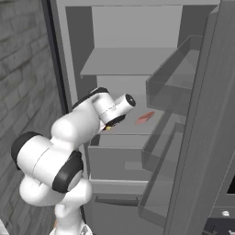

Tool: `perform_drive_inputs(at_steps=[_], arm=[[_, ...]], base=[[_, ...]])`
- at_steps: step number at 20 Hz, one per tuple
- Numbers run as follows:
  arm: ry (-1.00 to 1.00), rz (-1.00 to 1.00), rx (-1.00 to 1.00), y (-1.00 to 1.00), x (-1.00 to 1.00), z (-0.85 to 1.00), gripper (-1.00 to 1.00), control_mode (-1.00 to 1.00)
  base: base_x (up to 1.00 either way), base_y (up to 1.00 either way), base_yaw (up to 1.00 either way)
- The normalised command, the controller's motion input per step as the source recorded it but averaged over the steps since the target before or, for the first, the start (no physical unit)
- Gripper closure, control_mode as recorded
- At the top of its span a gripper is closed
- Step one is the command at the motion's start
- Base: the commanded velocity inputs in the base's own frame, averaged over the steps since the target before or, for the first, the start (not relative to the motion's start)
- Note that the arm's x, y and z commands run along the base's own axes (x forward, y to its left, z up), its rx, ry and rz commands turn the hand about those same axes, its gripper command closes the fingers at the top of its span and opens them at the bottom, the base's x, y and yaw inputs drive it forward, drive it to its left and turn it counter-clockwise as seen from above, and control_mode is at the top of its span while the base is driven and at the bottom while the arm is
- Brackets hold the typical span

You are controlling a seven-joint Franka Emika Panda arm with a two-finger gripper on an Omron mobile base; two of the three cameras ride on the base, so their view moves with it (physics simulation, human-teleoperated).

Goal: Gather the sweet potato and bell pepper from the fridge and place them on a tray on the dining counter. Then gather the steaks from the fridge and place them on the other tray.

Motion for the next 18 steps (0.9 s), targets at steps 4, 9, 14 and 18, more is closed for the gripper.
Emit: perform_drive_inputs(at_steps=[4,9,14,18], arm=[[0.0,0.0,0.02,0.15,0.0,-0.01,-1.0,-1.0],[0.01,0.0,0.01,0.1,0.02,-0.11,-1.0,-1.0],[0.01,0.0,0.03,0.0,0.22,-0.03,-1.0,-1.0],[0.0,0.0,0.06,-0.01,0.22,0.0,-1.0,-1.0]], base=[[0.0,0.0,0.0],[0.0,0.0,0.0],[0.0,0.0,0.0],[0.0,0.0,0.0]])
